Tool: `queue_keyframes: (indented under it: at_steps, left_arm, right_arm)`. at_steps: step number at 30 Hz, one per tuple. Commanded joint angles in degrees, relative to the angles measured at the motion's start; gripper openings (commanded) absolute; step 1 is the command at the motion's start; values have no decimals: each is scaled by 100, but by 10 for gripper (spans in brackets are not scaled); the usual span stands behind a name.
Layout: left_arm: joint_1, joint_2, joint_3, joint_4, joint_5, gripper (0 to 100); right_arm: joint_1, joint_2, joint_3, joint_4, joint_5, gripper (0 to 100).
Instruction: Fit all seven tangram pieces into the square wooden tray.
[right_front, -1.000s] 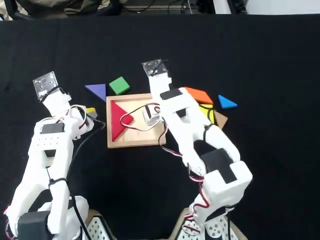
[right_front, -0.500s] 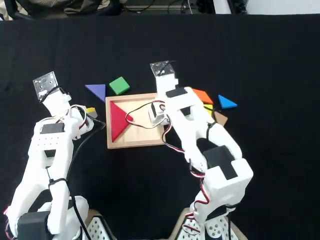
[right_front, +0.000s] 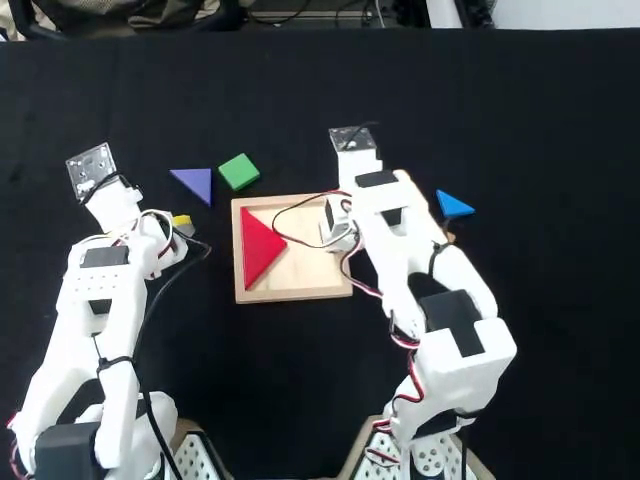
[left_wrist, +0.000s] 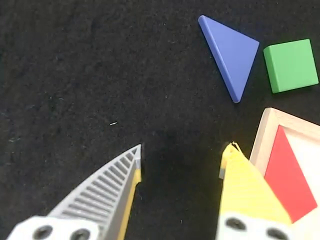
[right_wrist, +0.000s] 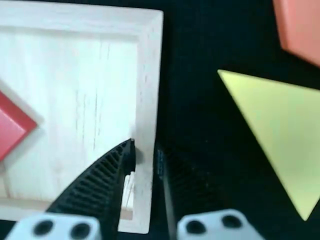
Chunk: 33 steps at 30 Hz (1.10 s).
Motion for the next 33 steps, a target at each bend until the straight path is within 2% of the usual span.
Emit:
queue_keyframes:
  at_steps: [1, 4, 9, 11, 13, 17, 20, 25, 33]
  left_arm:
    - [-22, -18, -57, -79, 26, 260]
    - [-22, -18, -66, -79, 26, 260]
    - [-22, -18, -75, -79, 26, 260]
    - [-22, -18, -75, -79, 26, 260]
    - [-22, -18, -75, -79, 26, 260]
    - [-31, -18, -66, -79, 26, 260]
    - [-31, -9, -66, -79, 26, 260]
    - [-31, -9, -84, -88, 26, 260]
    - [-31, -9, 57, -404, 18, 260]
  right_arm:
    - [193, -31, -171, 105, 0, 21]
    - [167, -101, -180, 273, 202, 59]
    - [193, -813, 215, 114, 264, 313]
    - [193, -1209, 409, 62, 404, 360]
    - [255, -1745, 435, 141, 624, 360]
    - [756, -2774, 532, 255, 1890, 360]
    - [1108, -2932, 708, 158, 3024, 360]
    - [1275, -1974, 541, 70, 4422, 360]
    - [1292, -295, -303, 70, 5697, 360]
